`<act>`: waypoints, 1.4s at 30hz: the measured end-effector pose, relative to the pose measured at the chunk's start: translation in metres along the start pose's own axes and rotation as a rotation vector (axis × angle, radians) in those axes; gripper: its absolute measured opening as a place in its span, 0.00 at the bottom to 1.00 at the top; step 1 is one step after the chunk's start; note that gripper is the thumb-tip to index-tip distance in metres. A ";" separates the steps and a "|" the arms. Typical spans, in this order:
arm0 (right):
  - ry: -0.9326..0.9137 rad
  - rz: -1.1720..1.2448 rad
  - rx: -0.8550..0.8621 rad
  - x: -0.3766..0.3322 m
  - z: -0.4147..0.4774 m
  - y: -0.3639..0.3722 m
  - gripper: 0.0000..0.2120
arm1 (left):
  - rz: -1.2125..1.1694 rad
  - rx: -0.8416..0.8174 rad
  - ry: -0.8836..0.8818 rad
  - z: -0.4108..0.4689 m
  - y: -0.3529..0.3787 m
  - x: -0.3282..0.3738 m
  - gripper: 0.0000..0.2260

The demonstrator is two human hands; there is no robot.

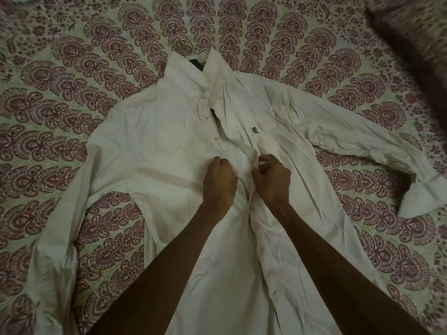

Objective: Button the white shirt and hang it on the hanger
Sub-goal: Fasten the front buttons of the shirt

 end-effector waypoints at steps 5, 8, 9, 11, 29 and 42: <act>-0.004 0.002 -0.063 -0.004 0.015 0.010 0.07 | -0.215 -0.082 -0.235 0.006 0.000 -0.018 0.04; 0.194 0.152 -0.184 0.006 0.013 0.018 0.05 | -0.544 -0.151 -0.627 0.003 0.003 -0.041 0.06; 0.312 0.237 -0.217 0.011 0.010 0.020 0.04 | -0.634 -0.169 -0.702 0.001 0.003 -0.043 0.06; 0.528 0.383 -0.266 0.016 0.003 0.023 0.02 | -0.721 -0.202 -0.751 0.000 0.001 -0.043 0.06; 0.203 0.076 -0.234 -0.015 0.001 0.010 0.06 | -0.817 -0.280 -0.759 0.001 0.001 -0.034 0.06; -0.031 -0.110 -0.125 -0.029 -0.007 0.023 0.02 | -0.840 -0.319 -0.871 0.001 0.010 -0.041 0.12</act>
Point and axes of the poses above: each hand's wrist, its own z-axis towards the middle knuckle, its own y-axis out of the palm, x = y × z, the point moved 8 cm from there along z, towards the middle knuckle, and after that the axes turned 15 degrees about x, right-handed, at the moved point
